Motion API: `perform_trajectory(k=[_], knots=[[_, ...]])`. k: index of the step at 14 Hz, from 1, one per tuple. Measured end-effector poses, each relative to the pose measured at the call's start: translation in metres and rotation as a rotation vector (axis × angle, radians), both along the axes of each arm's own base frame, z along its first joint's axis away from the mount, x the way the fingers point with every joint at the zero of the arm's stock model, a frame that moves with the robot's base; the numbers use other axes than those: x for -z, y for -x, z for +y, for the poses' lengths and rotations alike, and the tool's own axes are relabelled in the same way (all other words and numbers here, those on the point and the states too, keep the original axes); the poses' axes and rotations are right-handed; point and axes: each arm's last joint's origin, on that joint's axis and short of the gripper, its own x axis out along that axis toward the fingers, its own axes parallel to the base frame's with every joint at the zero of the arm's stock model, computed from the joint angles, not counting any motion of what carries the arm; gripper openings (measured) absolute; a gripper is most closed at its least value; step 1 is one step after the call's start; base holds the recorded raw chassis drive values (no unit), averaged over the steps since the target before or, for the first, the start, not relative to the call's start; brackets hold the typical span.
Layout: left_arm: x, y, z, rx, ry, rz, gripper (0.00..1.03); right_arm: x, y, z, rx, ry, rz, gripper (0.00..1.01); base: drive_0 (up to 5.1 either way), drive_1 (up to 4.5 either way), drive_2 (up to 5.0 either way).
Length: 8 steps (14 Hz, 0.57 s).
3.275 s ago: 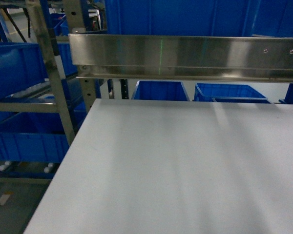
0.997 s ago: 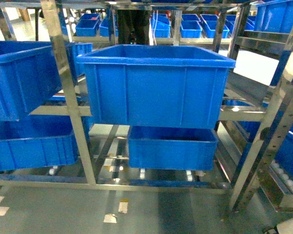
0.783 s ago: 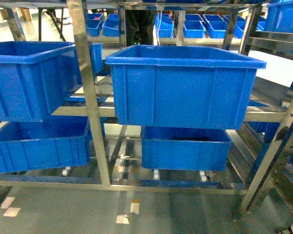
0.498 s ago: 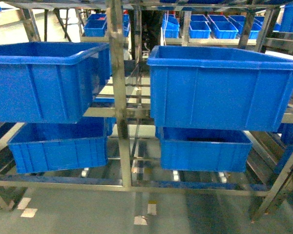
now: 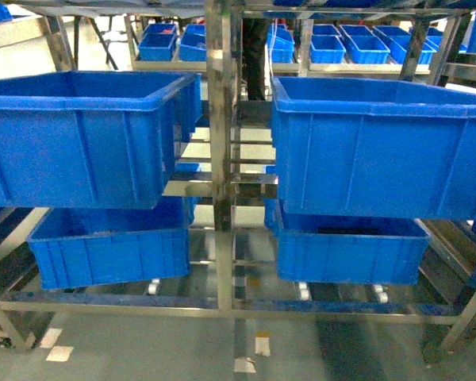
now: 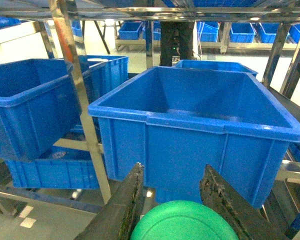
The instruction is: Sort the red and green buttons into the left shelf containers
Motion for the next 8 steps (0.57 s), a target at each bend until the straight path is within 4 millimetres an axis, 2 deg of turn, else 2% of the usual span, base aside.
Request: perform_trajectory(k=[8], knots=[[0.0012,-0.0008,0.0000,0.000,0.000,0.006,0.30,0.0004,-0.0002,-0.0001,0.002,0.000,0.003,0.31,0.0,4.35,-4.3]])
